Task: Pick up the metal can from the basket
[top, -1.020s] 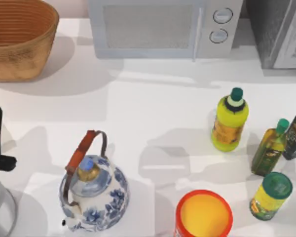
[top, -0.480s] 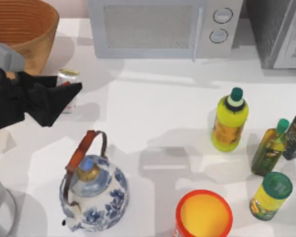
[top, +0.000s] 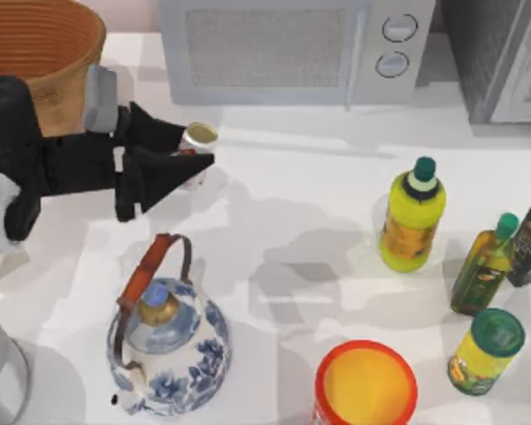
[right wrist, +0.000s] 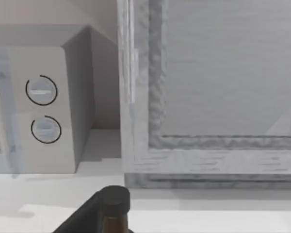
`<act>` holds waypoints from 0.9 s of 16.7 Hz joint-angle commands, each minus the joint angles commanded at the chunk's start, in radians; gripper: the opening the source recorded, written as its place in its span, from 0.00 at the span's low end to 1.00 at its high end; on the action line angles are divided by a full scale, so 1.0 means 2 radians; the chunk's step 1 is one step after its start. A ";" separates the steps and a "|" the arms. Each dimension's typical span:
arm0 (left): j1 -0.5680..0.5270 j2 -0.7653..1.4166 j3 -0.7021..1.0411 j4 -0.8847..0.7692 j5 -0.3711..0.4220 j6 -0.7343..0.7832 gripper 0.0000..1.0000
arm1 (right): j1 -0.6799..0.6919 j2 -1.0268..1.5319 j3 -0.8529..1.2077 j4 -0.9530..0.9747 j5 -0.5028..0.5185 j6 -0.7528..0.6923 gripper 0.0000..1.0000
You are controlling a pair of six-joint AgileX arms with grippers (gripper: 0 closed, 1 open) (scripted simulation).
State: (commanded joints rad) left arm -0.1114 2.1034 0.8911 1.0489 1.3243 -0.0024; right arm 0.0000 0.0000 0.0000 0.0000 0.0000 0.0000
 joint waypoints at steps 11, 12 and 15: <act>-0.017 0.195 0.084 0.150 0.075 0.044 0.00 | 0.000 0.000 0.000 0.000 0.000 0.000 1.00; -0.017 0.195 0.084 0.150 0.075 0.044 0.00 | 0.000 0.000 0.000 0.000 0.000 0.000 1.00; -0.017 0.195 0.084 0.150 0.075 0.044 0.08 | 0.000 0.000 0.000 0.000 0.000 0.000 1.00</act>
State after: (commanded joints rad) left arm -0.1455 2.4938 1.0594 1.3499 1.4735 0.0851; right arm 0.0000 0.0000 0.0000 0.0000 0.0000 0.0000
